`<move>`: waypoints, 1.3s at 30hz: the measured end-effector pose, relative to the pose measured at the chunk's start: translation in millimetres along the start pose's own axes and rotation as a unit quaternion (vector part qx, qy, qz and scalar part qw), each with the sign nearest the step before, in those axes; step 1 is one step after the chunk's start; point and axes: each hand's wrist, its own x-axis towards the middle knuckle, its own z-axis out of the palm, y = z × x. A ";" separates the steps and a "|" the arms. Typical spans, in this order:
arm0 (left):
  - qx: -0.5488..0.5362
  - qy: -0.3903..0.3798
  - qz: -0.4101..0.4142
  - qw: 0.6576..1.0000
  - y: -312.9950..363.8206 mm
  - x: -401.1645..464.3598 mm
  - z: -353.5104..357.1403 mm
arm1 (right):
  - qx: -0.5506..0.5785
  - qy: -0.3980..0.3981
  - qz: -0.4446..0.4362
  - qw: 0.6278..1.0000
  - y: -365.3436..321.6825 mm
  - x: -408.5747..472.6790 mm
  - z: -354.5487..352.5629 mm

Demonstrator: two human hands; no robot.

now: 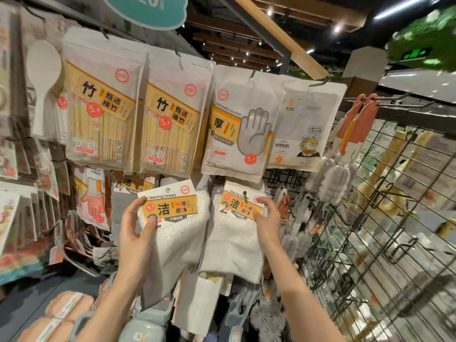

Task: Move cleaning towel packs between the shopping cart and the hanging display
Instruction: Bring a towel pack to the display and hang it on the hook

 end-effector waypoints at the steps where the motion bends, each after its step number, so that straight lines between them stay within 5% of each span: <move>1: 0.001 -0.001 0.001 1.000 0.1 0.1 0.3 | -0.001 0.004 0.003 1.000 1.5 3.3 1.2; 18: -0.007 -0.048 -0.012 0.999 -7.5 -2.8 5.7 | -0.121 -0.058 -0.008 0.991 4.3 12.9 -4.9; 26: -0.014 -0.087 -0.027 0.996 -12.3 -10.2 18.4 | -0.196 -0.039 -0.096 0.975 -4.9 -8.2 -11.8; 39: -0.046 -0.135 -0.033 0.989 -13.7 -15.1 55.3 | 0.050 -0.183 -0.062 0.980 -21.6 -35.6 -3.9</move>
